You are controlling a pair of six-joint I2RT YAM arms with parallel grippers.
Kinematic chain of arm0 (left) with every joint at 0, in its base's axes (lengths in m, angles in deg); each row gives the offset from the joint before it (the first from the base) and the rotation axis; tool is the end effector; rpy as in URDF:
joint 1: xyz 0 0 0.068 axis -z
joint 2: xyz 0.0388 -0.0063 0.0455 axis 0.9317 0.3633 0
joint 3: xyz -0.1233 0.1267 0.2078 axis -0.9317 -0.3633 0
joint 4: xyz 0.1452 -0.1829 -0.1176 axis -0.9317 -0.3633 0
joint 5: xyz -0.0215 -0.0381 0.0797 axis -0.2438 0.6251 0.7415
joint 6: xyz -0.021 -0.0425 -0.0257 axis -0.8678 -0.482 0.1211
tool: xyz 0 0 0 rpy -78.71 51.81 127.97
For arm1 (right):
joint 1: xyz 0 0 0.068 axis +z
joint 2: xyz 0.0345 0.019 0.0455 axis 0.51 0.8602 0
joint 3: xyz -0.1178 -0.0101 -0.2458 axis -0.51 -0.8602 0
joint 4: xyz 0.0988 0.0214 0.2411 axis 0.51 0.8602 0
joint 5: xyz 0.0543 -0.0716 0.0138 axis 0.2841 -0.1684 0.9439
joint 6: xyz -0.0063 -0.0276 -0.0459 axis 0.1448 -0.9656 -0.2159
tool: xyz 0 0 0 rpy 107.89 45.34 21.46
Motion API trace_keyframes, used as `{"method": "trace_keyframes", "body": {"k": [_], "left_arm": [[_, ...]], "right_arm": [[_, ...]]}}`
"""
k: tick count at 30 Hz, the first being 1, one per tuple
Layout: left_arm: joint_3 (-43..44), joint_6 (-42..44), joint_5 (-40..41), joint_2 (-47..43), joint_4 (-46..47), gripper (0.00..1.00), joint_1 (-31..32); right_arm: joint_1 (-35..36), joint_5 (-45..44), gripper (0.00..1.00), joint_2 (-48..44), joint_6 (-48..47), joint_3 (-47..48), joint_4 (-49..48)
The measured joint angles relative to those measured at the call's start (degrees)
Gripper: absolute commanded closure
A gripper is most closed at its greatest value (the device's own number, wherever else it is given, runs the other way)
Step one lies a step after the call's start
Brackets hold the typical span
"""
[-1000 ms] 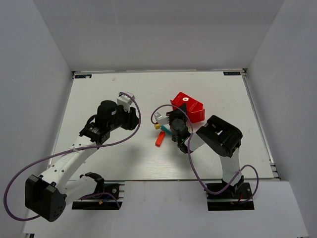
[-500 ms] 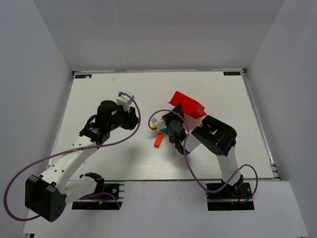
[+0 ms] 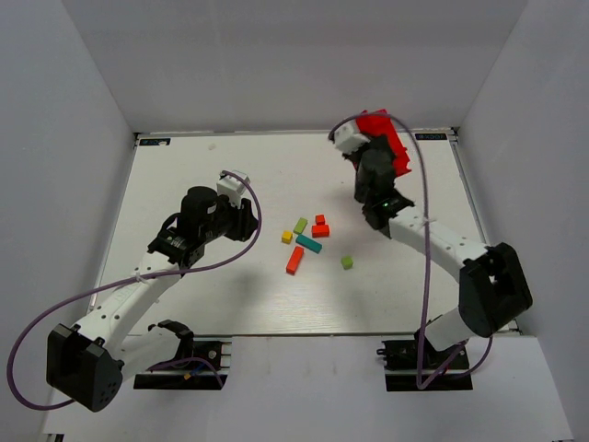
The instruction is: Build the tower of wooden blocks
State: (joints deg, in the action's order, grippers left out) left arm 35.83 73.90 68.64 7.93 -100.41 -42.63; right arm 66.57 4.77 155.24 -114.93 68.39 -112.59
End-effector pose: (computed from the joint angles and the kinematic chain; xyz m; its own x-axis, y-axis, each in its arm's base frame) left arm 0.2069 -0.1087 0.2872 -0.5067 0.1447 -0.8499 0.5333 0.8272 -0.1771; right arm 0.2965 0.1840 0.3275 -0.0710 -0.7899 -0.6091 0.1551 0.5945 -0.7890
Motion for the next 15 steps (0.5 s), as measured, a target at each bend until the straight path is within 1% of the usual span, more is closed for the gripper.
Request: {"method": "trace_keyframes", "body": {"k": [3,7,11,15], "left_arm": [[0.0,0.0,-0.3,0.0,0.0,0.49,0.0],[0.0,0.0,-0.7,0.0,0.0,0.49,0.0],[0.0,0.0,-1.0,0.0,0.0,0.49,0.0],[0.0,0.0,-1.5,0.0,0.0,0.49,0.0]], "right_arm": [[-5.7,4.4,1.0,-1.4,11.5,3.7,10.2],[-12.3,11.7,1.0,1.9,22.9,7.2,23.7],[-19.1,20.8,1.0,6.9,31.8,11.1,35.5],[-26.9,29.3,1.0,11.3,38.8,15.9,43.7]]}}
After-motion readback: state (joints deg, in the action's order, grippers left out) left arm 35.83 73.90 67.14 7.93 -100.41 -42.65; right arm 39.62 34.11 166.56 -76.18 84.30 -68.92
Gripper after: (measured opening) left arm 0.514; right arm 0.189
